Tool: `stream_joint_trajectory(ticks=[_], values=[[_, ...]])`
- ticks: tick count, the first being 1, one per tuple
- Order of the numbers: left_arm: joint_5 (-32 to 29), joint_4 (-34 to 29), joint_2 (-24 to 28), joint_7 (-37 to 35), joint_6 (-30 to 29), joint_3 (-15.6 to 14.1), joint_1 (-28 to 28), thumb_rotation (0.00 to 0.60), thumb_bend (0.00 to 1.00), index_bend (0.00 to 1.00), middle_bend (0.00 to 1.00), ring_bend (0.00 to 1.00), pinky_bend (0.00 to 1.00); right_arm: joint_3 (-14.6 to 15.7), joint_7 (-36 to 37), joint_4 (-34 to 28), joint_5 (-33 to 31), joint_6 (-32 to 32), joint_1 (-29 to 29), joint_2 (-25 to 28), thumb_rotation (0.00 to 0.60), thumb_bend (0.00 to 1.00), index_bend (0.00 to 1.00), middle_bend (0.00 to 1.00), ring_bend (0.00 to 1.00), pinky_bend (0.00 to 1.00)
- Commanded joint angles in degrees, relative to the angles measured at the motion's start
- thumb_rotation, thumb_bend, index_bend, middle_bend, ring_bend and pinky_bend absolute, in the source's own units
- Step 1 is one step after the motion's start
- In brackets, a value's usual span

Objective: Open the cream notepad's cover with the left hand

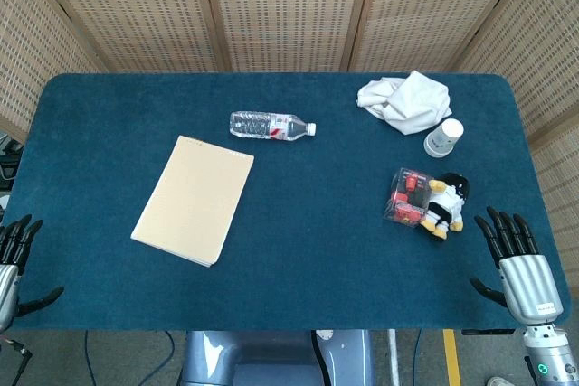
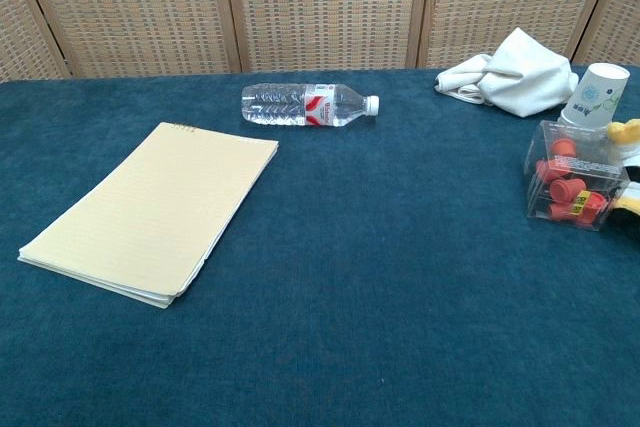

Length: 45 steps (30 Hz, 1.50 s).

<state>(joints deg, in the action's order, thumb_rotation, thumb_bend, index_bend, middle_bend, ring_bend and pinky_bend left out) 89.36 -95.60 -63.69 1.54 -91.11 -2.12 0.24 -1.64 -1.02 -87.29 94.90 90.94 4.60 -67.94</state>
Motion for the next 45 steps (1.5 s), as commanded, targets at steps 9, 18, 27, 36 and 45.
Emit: stream_joint_trajectory(ticks=[9, 18, 27, 36, 45], values=[[2.69, 0.89, -1.87, 0.75, 2.21, -0.10, 1.60, 0.600, 0.02, 0.00, 0.00, 0.00, 0.00, 0.17, 1.68, -0.36, 0.30, 0.03, -0.01, 0.42, 0.600, 0.00, 0.01, 0.00, 0.00, 0.00], [2.76, 3.72, -9.72, 8.29, 14.47, 2.75, 10.45, 0.600, 0.27, 0.00, 0.00, 0.00, 0.00, -0.24, 4.19, -0.30, -0.83, -0.87, 0.31, 0.95, 0.600, 0.00, 0.01, 0.00, 0.00, 0.00], [-5.68, 10.89, -19.29, 15.66, 25.01, 5.82, 16.37, 0.600, 0.40, 0.00, 0.00, 0.00, 0.00, -0.39, 6.07, 0.26, -1.90, -2.09, 0.65, 1.27, 0.600, 0.00, 0.01, 0.00, 0.00, 0.00], [-8.47, 15.21, -22.81, 16.46, 28.16, 5.69, 18.39, 0.600, 0.38, 0.00, 0.00, 0.00, 0.00, -0.49, 6.48, 0.11, -2.45, -2.71, 0.80, 1.46, 0.600, 0.00, 0.01, 0.00, 0.00, 0.00], [-9.84, 17.86, -25.42, 15.76, 29.15, 5.43, 19.40, 0.600, 0.35, 0.00, 0.00, 0.00, 0.00, -0.45, 6.53, 0.10, -2.49, -2.87, 0.84, 1.42, 0.600, 0.00, 0.01, 0.00, 0.00, 0.00]])
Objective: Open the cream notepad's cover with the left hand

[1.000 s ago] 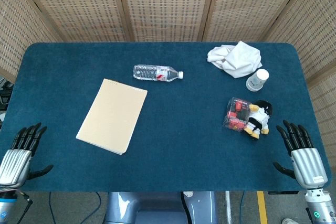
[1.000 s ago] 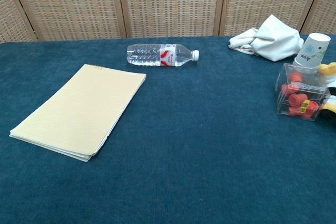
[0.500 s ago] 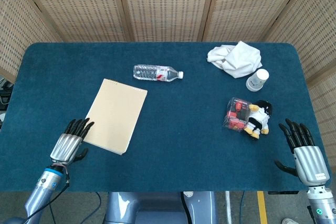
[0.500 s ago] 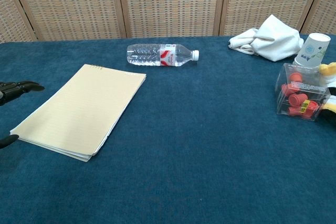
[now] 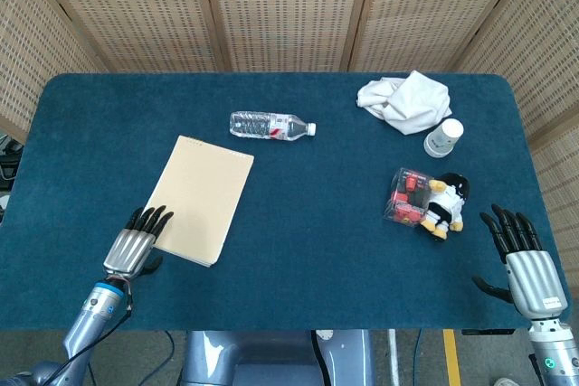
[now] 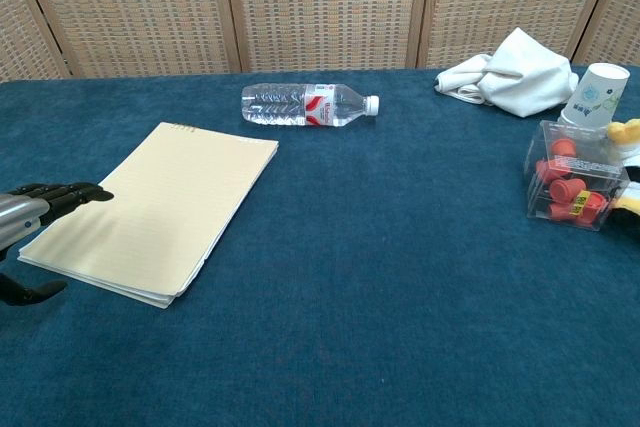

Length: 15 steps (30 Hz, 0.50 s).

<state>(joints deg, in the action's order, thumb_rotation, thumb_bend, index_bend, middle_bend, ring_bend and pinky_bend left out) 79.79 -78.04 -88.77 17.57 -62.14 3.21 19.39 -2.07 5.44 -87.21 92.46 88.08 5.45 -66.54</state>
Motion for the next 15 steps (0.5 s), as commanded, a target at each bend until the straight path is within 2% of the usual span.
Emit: stream_joint_trajectory(ticks=[1, 15], values=[[-0.38, 0.39, -0.47, -0.38, 0.23, 0.14, 0.36, 0.600, 0.34, 0.00, 0.00, 0.00, 0.00, -0.03, 0.11, 0.02, -0.09, -0.06, 0.01, 0.02, 0.600, 0.00, 0.01, 0.00, 0.00, 0.00], [-2.79, 1.21, -1.58, -0.27, 0.86, 0.76, 1.51, 0.600, 0.34, 0.00, 0.00, 0.00, 0.00, -0.05, 0.39, 0.00, -0.26, -0.30, 0.10, 0.13, 0.600, 0.00, 0.01, 0.00, 0.00, 0.00]])
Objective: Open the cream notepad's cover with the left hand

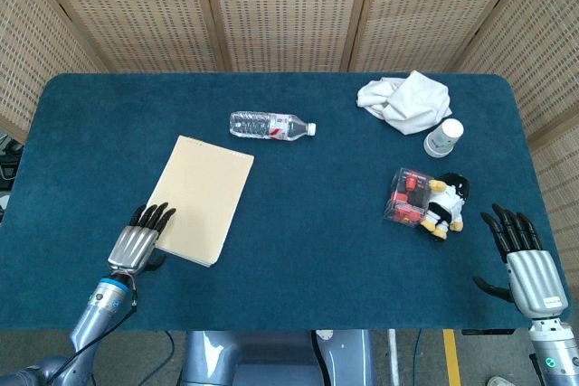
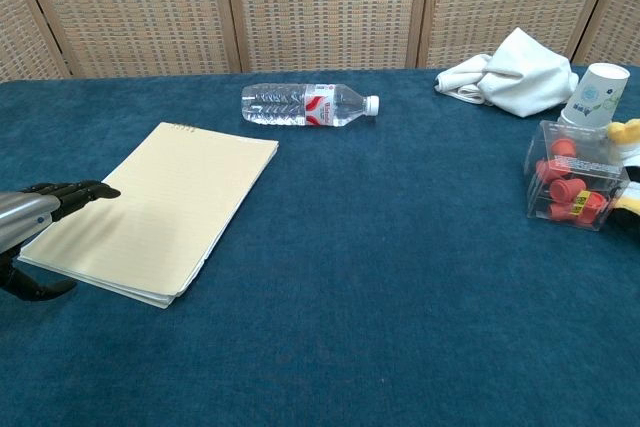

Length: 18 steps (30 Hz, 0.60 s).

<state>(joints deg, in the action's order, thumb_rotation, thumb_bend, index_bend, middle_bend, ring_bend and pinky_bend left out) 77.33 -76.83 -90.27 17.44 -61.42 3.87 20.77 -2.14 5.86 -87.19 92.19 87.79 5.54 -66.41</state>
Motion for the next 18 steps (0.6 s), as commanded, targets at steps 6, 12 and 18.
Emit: stream_joint_trajectory(ticks=[6, 12, 18], values=[[-1.29, 0.75, -0.67, -0.02, 0.63, 0.21, 0.58, 0.600, 0.34, 0.00, 0.00, 0.00, 0.00, 0.07, -0.10, -0.05, 0.06, -0.02, -0.01, 0.00, 0.600, 0.00, 0.01, 0.00, 0.00, 0.00], [-2.12, 1.67, -1.33, -0.16, 0.98, 0.34, 1.03, 0.600, 0.34, 0.00, 0.00, 0.00, 0.00, 0.04, 0.08, -0.03, -0.03, -0.03, -0.03, 0.08, 0.600, 0.00, 0.01, 0.00, 0.00, 0.00], [-2.90, 2.12, -1.71, -0.06, 1.15, 0.53, 1.45, 0.600, 0.34, 0.00, 0.00, 0.00, 0.00, 0.03, 0.31, -0.02, -0.08, -0.11, 0.00, 0.13, 0.600, 0.00, 0.01, 0.00, 0.00, 0.00]])
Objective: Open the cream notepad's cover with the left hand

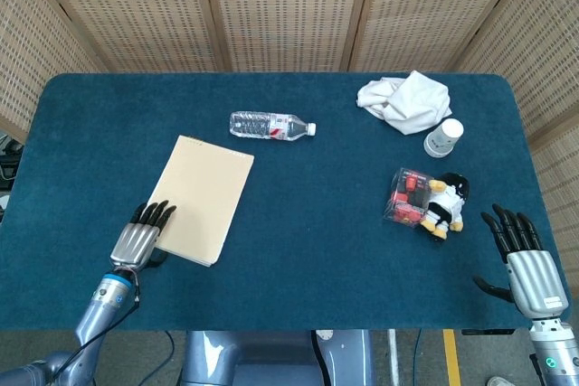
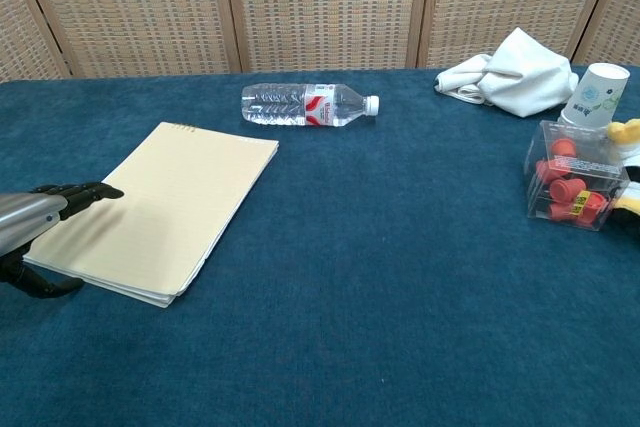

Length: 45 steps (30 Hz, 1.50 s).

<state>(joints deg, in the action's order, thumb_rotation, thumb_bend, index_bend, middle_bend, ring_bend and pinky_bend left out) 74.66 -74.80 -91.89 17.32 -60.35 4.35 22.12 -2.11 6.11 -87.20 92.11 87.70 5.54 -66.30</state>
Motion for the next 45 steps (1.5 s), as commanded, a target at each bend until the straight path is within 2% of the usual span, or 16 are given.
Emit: stream_joint_trajectory(ticks=[1, 23, 37, 42, 45], values=[[-0.41, 0.15, -0.13, 0.09, 0.08, 0.08, 0.15, 0.600, 0.34, 0.00, 0.00, 0.00, 0.00, -0.01, 0.06, 0.01, -0.02, -0.02, 0.01, 0.04, 0.600, 0.00, 0.01, 0.00, 0.00, 0.00], [-1.09, -1.11, 0.32, 0.73, -0.85, -0.53, 0.58, 0.600, 0.35, 0.00, 0.00, 0.00, 0.00, 0.02, 0.32, -0.02, -0.17, -0.22, 0.02, 0.15, 0.600, 0.00, 0.01, 0.00, 0.00, 0.00], [-2.38, 0.38, -0.43, 1.28, -0.40, -0.07, 1.39, 0.600, 0.35, 0.00, 0.00, 0.00, 0.00, -0.02, 0.36, 0.05, -0.40, -0.52, 0.11, 0.14, 0.600, 0.00, 0.01, 0.00, 0.00, 0.00], [-2.96, 0.72, -0.77, 1.77, -0.31, 0.12, 1.64, 0.600, 0.42, 0.00, 0.00, 0.00, 0.00, -0.05, 0.50, 0.05, -0.49, -0.56, 0.12, 0.18, 0.600, 0.00, 0.01, 0.00, 0.00, 0.00], [-2.87, 0.80, -0.79, 2.16, -0.63, 0.10, 1.72, 0.600, 0.43, 0.00, 0.00, 0.00, 0.00, -0.05, 0.54, 0.07, -0.49, -0.55, 0.11, 0.21, 0.600, 0.00, 0.01, 0.00, 0.00, 0.00]])
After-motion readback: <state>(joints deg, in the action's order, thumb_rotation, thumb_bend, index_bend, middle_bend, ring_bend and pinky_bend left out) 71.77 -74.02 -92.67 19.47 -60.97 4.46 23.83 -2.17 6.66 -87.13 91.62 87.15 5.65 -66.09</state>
